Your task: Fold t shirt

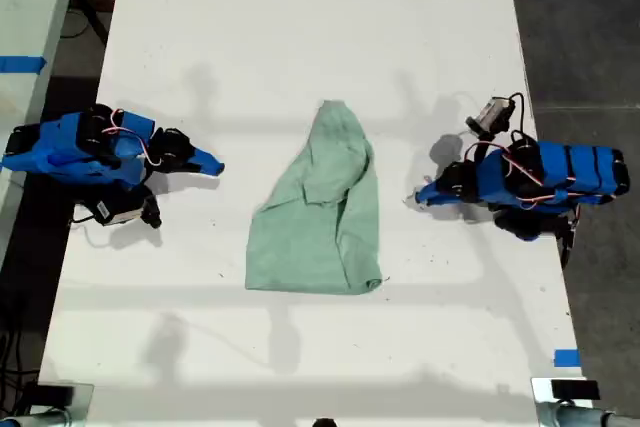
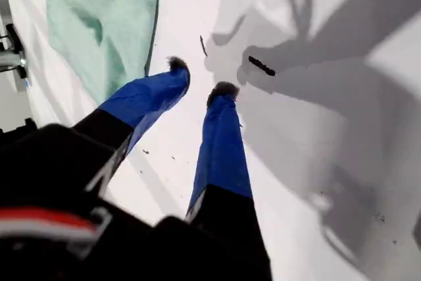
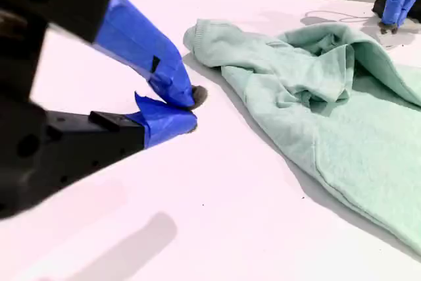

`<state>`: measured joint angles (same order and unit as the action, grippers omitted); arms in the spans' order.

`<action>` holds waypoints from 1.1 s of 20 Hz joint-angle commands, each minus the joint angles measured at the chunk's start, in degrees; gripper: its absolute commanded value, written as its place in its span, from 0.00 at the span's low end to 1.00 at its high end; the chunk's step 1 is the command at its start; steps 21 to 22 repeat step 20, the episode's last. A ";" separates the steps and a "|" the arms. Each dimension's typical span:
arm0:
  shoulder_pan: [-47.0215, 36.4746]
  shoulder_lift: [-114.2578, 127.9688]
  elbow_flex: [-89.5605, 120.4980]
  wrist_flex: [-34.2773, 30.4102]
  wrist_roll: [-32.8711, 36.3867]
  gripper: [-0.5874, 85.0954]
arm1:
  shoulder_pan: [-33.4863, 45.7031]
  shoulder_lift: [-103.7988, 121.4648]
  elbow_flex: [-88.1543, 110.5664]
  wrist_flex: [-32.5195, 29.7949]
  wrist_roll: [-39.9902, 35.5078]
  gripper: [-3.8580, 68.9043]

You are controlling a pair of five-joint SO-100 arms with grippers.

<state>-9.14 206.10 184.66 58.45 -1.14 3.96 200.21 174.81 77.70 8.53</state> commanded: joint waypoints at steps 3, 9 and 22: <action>-0.18 0.62 0.53 0.09 -1.32 0.01 | -0.79 0.44 2.55 0.00 0.35 0.19; -0.18 0.62 0.44 0.09 -1.32 0.01 | -0.88 0.44 2.55 0.00 0.18 0.20; -0.18 0.62 0.44 0.18 -1.32 0.01 | -0.44 0.44 2.55 0.00 0.09 0.20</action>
